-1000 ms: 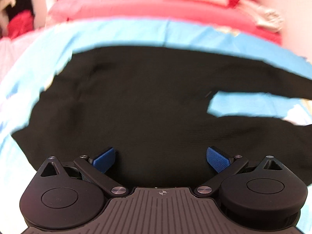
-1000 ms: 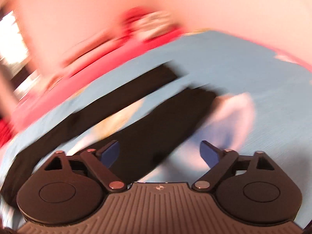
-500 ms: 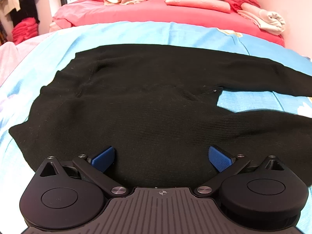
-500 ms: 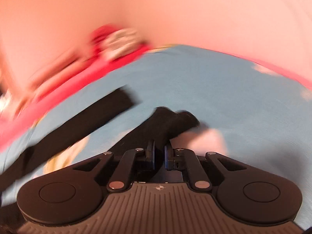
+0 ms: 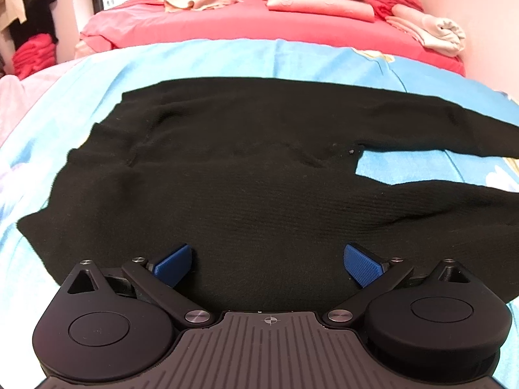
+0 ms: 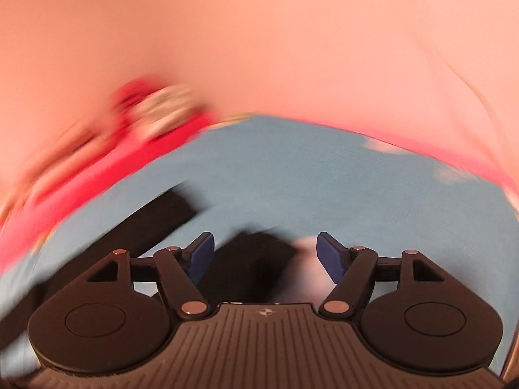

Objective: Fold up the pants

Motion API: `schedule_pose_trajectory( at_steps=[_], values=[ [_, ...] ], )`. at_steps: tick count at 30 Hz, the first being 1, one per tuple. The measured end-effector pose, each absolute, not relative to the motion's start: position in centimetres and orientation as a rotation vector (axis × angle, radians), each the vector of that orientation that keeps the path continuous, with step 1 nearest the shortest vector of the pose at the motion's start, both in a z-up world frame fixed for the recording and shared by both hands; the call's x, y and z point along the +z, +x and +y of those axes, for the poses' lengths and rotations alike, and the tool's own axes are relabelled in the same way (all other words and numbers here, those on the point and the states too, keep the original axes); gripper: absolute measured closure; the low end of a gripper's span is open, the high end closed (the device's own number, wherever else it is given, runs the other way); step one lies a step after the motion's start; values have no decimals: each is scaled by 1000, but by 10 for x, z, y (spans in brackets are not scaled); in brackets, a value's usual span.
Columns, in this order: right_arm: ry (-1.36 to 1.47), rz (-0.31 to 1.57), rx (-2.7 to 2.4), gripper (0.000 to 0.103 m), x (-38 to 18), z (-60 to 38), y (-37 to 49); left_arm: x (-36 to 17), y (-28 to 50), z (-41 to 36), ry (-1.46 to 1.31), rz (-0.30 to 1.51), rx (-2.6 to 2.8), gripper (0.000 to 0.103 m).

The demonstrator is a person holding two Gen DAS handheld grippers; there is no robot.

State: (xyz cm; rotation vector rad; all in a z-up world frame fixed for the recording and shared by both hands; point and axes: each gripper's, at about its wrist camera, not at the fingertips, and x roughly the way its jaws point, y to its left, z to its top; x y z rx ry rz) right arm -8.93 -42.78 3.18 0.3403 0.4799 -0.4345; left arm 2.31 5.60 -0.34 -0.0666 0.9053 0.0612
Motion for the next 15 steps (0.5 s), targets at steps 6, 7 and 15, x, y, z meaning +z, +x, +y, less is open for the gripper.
schedule_pose_trajectory(
  at_steps=[6,7,15],
  values=[
    [-9,642,182,18,28,-268,-75,15,17,75,-87,827,106,0],
    [-39,659,250,20,24,-247,-76,14,20,81,-94,832,128,0],
    [-116,738,101,31,15,-238,-67,1,10,136,-169,866,171,0]
  ],
)
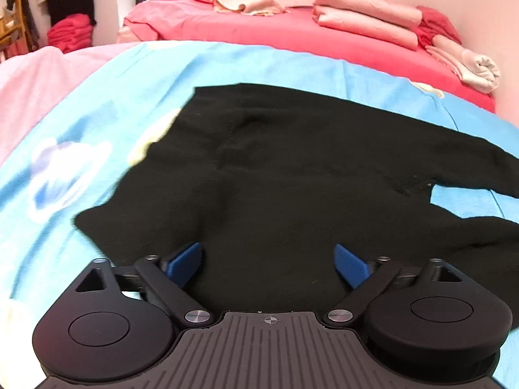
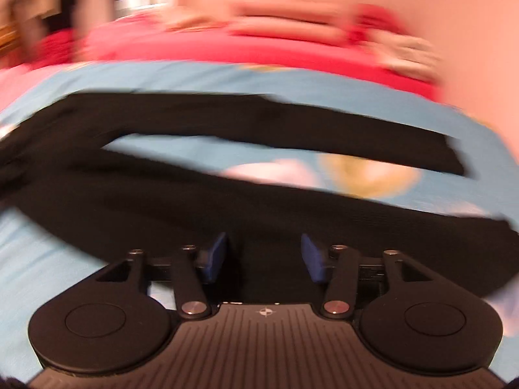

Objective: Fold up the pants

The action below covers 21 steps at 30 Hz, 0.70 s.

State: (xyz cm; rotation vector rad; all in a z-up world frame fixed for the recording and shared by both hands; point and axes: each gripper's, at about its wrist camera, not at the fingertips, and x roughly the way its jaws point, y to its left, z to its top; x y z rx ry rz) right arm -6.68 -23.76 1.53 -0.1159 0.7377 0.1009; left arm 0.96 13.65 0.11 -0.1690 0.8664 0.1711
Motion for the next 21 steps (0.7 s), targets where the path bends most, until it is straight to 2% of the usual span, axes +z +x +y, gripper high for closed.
schedule_pose_trajectory(
  at_steps=[3,5,9,12,13,15,16,17,19,21],
  values=[
    [-148,675,81,32,38,-237,-75,13,4,149,-243,841,153,0],
    [-235,637,228,18,46,-205,-80,18,5,161,-316,828,166,0],
    [-364,616,603,16,40,-117,-88,16,8,173,-414,794,147,0],
    [-452,604,755,20,28,-55,-92,0,17,175,-293,852,276,0],
    [-466,622,775,23,22,-41,-88,-1,15,175,-256,839,286,0],
    [-418,758,821,49,13,-20,-82,0,9,174,-199,814,312,0],
    [-372,808,905,51,11,-17,-85,0,7,175,-167,809,344,0],
    [-402,781,960,38,17,-12,-96,0,6,176,-131,803,381,0],
    [-527,732,1017,36,25,-4,-108,-3,4,185,-88,805,456,0],
    [-481,727,1009,36,40,-3,-103,-7,-1,202,-195,812,419,0]
  ],
)
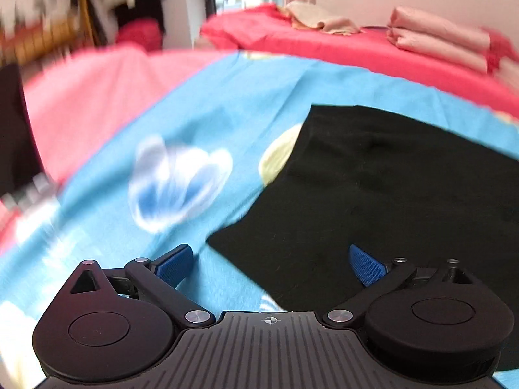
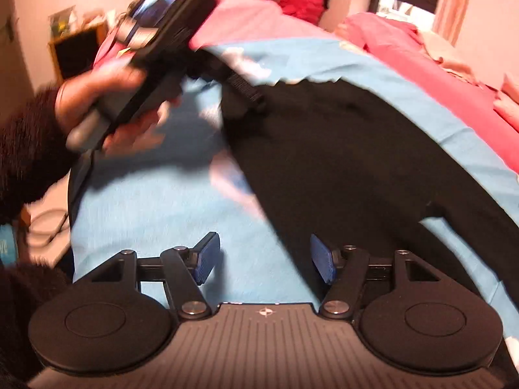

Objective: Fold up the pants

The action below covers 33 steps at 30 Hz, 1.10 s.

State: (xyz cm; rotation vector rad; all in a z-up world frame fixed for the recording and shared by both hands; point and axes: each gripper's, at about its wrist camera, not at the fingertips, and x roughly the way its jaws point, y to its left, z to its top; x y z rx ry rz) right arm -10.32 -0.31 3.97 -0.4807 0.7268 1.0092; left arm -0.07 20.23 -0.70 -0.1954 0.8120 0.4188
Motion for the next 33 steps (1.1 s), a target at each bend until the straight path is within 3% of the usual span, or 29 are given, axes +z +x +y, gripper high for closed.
schedule_pose_trajectory(
  at_steps=[4,9,12,13,14,16,21,22,23,25,27,29,33],
  values=[
    [-331,713,966,36,60,8,-59,5,-12,211,-246,760,437,0],
    [-289,756,986,48,54,67,-14,20,-49,221,-272,706,469,0],
    [-390,765,1001,69,24,108,18,19,-65,229,-305,697,486,0],
    [-399,797,1025,84,11,128,25,18,-68,231,-319,697,488,0],
    [-396,827,1064,94,1,141,27,17,-70,233,-330,697,487,0],
    [-427,735,1069,99,-2,166,17,16,-73,234,-337,697,488,0],
    [-491,711,1096,98,7,159,18,13,-72,235,-316,704,481,0],
    [-456,733,1115,88,12,150,24,12,-71,234,-314,704,475,0],
    [-404,745,1128,70,20,141,32,12,-71,234,-313,706,469,0],
    [-341,729,1083,49,28,131,47,11,-68,232,-305,704,464,0],
    [-363,734,988,52,22,145,65,10,-63,230,-300,707,461,0],
    [-380,801,908,71,3,167,84,9,-60,227,-291,712,454,0],
    [-405,722,919,74,-14,208,88,11,-57,224,-281,723,447,0]
  ],
)
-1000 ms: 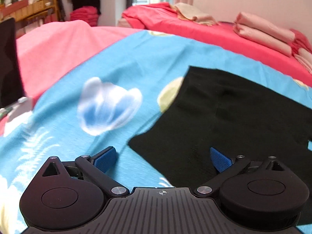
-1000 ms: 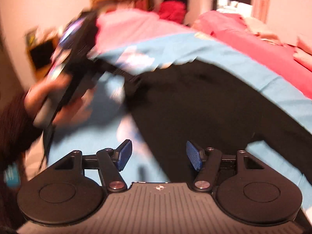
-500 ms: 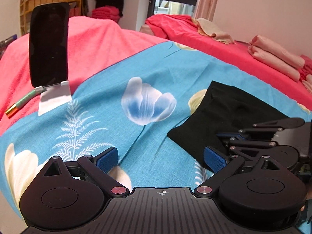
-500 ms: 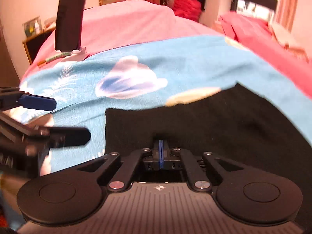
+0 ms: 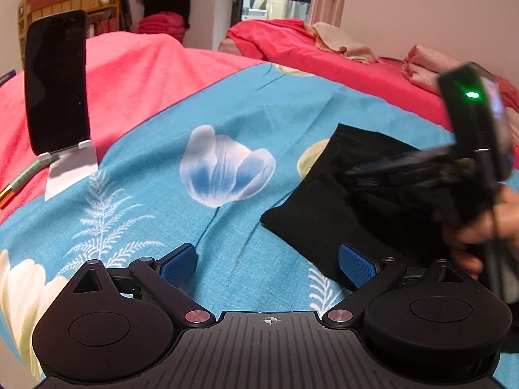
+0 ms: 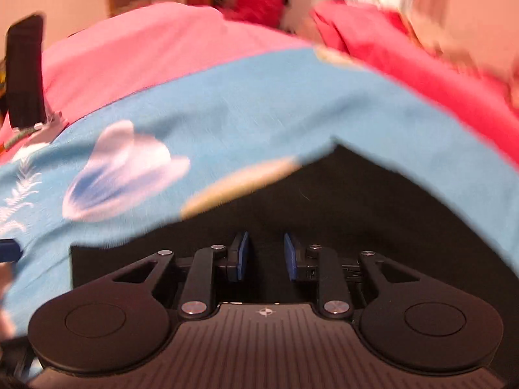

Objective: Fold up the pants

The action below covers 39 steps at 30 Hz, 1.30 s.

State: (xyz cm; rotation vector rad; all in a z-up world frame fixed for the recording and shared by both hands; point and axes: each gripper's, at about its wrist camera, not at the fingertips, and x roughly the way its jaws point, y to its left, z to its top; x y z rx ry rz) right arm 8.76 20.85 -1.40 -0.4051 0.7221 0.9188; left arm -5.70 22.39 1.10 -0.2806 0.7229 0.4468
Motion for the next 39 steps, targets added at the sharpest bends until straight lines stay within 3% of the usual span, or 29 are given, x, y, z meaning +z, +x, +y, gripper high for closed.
schedule_pose_trajectory(
  at_steps=[3,8,13,18,21,26,27,29,30,32,34,38,39],
  values=[
    [-378,761,908,73,-10,210,93,18,-51,221,-267,724,422,0],
    [-228,788,875,30,26,147,98,34,-35,208,-208,699,375,0],
    [-241,982,673,27,-10,114,129,39,0,187,-159,742,310,0],
    [-53,869,720,27,33,43,124,47,45,171,-126,801,240,0],
    [-18,757,641,16,53,-20,123,47,83,163,-163,817,195,0],
    [107,796,411,16,31,-138,145,10,150,148,-239,875,128,0],
    [144,850,329,16,22,-164,150,-6,162,150,-264,918,135,0],
    [237,870,295,39,13,-218,146,-29,170,149,-245,918,140,0],
    [302,847,319,38,17,-245,139,-29,167,143,-189,882,144,0],
    [397,752,213,8,30,-298,122,-37,167,140,-144,900,178,0],
    [427,661,11,10,37,-347,108,-40,164,139,-145,876,174,0],
    [595,720,-422,13,10,-422,110,-44,161,139,-152,862,178,0],
    [625,690,-415,9,4,-431,109,-45,161,138,-148,860,180,0]
  ],
)
